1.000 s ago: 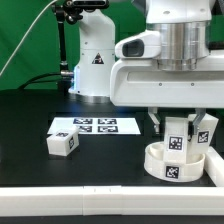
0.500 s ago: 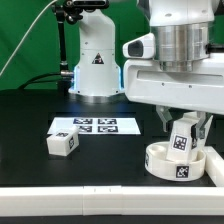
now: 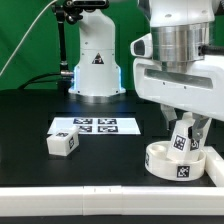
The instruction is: Assemble stool
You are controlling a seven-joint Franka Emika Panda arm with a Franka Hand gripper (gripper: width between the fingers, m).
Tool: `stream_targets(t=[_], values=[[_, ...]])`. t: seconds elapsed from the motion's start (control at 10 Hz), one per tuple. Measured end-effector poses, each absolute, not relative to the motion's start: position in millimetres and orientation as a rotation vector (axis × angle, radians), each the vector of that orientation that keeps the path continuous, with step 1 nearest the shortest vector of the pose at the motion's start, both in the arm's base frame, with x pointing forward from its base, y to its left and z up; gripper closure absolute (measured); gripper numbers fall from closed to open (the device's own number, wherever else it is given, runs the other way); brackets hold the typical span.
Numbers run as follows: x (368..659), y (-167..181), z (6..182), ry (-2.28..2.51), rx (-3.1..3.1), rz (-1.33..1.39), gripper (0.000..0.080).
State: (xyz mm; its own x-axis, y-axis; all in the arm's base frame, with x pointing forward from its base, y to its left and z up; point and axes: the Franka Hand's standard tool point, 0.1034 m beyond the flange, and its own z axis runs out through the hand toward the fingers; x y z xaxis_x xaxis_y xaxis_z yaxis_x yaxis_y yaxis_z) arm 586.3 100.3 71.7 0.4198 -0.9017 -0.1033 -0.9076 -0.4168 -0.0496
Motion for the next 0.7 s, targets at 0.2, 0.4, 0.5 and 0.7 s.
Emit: stream_targets(t=[0.2, 0.4, 0.5, 0.7], values=[[587.0, 99.7, 71.7, 1.843, -2.400, 0.107, 0.0456], [585.7, 103.4, 71.6, 2.044, -2.223, 0.110, 0.0456], [586.0, 105.6, 71.5, 2.153, -2.109, 0.111, 0.0456], [586.8, 109.2, 70.9, 2.374, -1.794, 0.070, 0.0456]])
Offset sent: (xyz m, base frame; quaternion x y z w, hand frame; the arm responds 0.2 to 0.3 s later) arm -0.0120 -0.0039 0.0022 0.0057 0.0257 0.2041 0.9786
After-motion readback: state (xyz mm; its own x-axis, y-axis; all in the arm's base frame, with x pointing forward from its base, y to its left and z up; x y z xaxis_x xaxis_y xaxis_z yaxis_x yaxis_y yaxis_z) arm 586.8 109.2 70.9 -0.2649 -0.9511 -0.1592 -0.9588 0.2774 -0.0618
